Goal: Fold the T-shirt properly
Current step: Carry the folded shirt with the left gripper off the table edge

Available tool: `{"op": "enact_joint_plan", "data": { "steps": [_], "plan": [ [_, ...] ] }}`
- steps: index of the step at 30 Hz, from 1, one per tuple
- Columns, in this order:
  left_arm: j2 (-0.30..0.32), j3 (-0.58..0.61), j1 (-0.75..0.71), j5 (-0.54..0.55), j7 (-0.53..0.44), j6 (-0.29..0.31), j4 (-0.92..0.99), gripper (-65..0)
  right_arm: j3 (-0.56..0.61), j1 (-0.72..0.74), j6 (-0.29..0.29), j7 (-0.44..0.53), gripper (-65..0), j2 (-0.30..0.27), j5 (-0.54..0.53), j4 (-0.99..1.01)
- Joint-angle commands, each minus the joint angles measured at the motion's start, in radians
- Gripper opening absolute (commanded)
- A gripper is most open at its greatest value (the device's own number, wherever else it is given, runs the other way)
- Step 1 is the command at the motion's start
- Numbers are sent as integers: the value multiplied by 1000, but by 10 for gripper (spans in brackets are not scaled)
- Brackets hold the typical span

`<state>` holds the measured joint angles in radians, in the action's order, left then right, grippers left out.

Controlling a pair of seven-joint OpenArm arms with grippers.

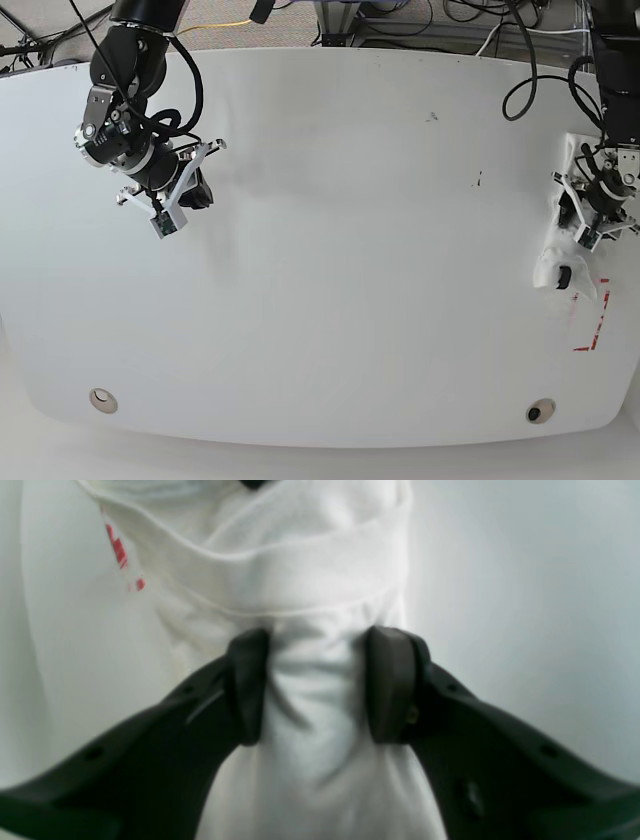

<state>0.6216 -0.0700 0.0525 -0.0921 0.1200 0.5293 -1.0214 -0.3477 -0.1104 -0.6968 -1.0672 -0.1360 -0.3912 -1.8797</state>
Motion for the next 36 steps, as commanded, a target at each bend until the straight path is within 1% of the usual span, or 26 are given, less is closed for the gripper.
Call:
{"op": "enact_joint_plan", "data": {
  "steps": [1, 3, 8, 10, 15, 18, 22, 27, 29, 32, 33, 34, 36],
  "plan": [
    [47, 2, -15, -68, 77, 28, 85, -357, -3, 13, -1, 22, -617, -7, -13, -22],
    [73, 2, -12, -68, 51, 32, 120, -357, -3, 11, -1, 22, -617, -7, -13, -22],
    [129, -1, -12, -65, 50, 33, 129, -357, -4, 10, -1, 22, -618, -9, -13, -24],
    [148, -1, -16, -48, 50, 33, 129, -357, -4, 10, -1, 22, -618, -11, -13, -24],
    [229, -1, -65, 62, 51, 33, 131, -357, -4, 7, -1, 22, -618, -11, -13, -47],
    [268, 0, -81, 104, 51, 33, 129, -357, -4, -4, -1, 22, -618, -9, -13, -67],
    [294, -7, -79, 137, 53, 33, 125, -357, -4, -8, -1, 22, -618, -7, -13, -71],
    [300, -84, -75, 211, 54, 35, 122, -357, -4, -8, -1, 22, -620, -6, -13, -71],
    [300, -113, -72, 233, 54, 35, 72, -357, -4, -8, -1, 25, -620, -6, -13, -71],
    [292, -192, -81, 245, 54, 35, -53, -357, -4, -10, -1, 26, -620, -11, -5, -73],
    [284, -215, -84, 245, 54, 35, -87, -357, -4, -12, -1, 28, -620, -12, -2, -73],
    [263, -242, -93, 245, 54, 33, -121, -357, -4, -12, -1, 34, -620, -12, -1, -73],
    [225, -285, -96, 245, 51, 28, -172, -357, -11, -12, -1, 75, -620, -12, -1, -73]
  ]
}}
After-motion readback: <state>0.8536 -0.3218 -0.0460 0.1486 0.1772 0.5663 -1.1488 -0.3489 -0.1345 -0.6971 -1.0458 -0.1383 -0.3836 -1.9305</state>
